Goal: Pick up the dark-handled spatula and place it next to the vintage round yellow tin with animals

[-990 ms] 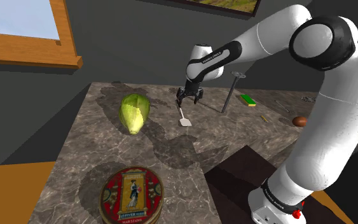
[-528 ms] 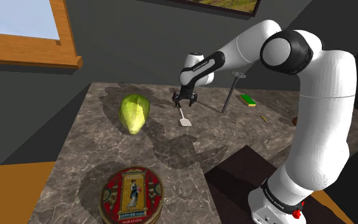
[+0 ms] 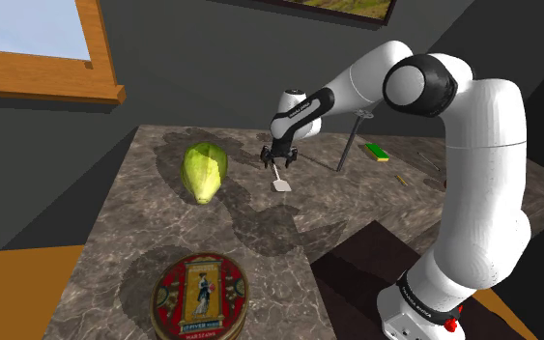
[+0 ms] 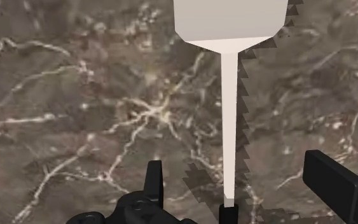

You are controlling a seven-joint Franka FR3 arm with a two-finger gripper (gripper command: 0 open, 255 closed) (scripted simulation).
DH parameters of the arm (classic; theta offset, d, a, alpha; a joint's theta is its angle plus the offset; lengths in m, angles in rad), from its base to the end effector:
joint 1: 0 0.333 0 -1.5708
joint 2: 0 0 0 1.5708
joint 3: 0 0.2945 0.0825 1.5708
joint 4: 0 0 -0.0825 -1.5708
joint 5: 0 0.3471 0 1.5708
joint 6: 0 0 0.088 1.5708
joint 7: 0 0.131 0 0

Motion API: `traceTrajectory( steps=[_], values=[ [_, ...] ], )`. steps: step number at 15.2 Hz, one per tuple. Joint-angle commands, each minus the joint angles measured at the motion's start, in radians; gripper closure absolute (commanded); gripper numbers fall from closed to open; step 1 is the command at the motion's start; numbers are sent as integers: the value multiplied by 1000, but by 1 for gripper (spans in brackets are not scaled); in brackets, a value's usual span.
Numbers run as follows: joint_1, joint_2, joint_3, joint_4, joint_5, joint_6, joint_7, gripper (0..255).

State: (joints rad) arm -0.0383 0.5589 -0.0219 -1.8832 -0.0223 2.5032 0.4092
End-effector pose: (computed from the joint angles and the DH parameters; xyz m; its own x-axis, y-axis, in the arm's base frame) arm 0.6075 -0.0363 0.2012 0.8992 -0.4324 0.0661 -0.4333 -0.9012 -0.0004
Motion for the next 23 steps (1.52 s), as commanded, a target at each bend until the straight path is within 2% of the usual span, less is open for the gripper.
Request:
traceTrajectory(
  steps=[1, 6, 7, 16, 23],
  values=[
    [0, 3, 0, 1, 0, 2, 0, 0],
    [0, 3, 0, 1, 0, 2, 0, 0],
    [0, 3, 0, 1, 0, 2, 0, 255],
    [0, 3, 0, 1, 0, 2, 0, 255],
    [0, -64, 0, 1, 0, -65, -2, 255]
  ],
)
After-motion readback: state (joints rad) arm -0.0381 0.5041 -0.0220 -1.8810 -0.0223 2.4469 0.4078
